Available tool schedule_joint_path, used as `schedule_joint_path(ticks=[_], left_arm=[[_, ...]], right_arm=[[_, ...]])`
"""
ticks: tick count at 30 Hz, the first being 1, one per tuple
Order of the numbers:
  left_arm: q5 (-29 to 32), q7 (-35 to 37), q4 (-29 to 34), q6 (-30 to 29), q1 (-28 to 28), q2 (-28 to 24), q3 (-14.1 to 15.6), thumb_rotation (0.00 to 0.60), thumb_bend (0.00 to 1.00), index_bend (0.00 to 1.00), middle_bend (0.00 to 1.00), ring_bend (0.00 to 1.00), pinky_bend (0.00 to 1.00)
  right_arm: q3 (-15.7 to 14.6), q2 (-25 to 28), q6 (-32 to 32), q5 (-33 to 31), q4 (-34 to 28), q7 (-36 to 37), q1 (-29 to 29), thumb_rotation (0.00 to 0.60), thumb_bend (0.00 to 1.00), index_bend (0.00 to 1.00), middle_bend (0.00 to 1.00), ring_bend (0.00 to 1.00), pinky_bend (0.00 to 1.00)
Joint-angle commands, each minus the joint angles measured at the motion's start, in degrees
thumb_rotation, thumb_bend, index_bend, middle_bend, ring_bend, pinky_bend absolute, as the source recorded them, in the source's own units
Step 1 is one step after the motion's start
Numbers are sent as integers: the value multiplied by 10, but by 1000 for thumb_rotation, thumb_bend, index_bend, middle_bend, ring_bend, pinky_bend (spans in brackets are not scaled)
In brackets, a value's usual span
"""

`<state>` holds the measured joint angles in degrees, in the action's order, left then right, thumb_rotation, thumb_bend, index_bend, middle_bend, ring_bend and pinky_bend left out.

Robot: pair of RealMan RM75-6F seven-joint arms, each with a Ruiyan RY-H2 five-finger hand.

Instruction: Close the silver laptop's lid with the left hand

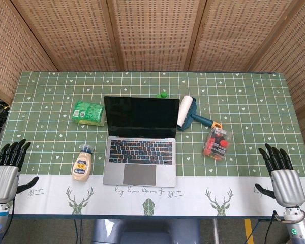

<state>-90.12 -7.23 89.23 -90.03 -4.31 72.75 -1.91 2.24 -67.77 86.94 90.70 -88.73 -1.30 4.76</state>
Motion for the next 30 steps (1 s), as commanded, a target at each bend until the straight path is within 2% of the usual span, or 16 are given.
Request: schedule_joint_path(ticks=[1, 18, 22, 24, 28, 30], left_arm=[[0, 0, 0, -1, 1, 0, 0, 600, 116, 0, 0, 0, 0], [-5, -8, 3, 5, -1, 1, 4, 600, 116, 0, 0, 0, 0], [-2, -9, 11, 8, -3, 1, 3, 600, 141, 0, 0, 0, 0], [0, -13, 12, 15, -8, 2, -1, 600, 224, 0, 0, 0, 0], [6, -33, 26, 45, -33, -3, -15, 600, 469, 0, 0, 0, 0], [15, -47, 50, 73, -58, -15, -33, 600, 606, 0, 0, 0, 0]], right_arm=[[0, 0, 0, 1, 0, 1, 0, 600, 44, 0, 0, 0, 0], [1, 0, 2, 0, -3, -1, -1, 600, 44, 0, 0, 0, 0], [2, 3, 12, 2, -5, 5, -4, 600, 43, 0, 0, 0, 0], [3, 5, 16, 4, -6, 8, -5, 600, 43, 0, 0, 0, 0], [4, 8, 18, 4, -7, 12, -6, 600, 43, 0, 0, 0, 0], [6, 9, 17, 0, -6, 16, -6, 600, 44, 0, 0, 0, 0]])
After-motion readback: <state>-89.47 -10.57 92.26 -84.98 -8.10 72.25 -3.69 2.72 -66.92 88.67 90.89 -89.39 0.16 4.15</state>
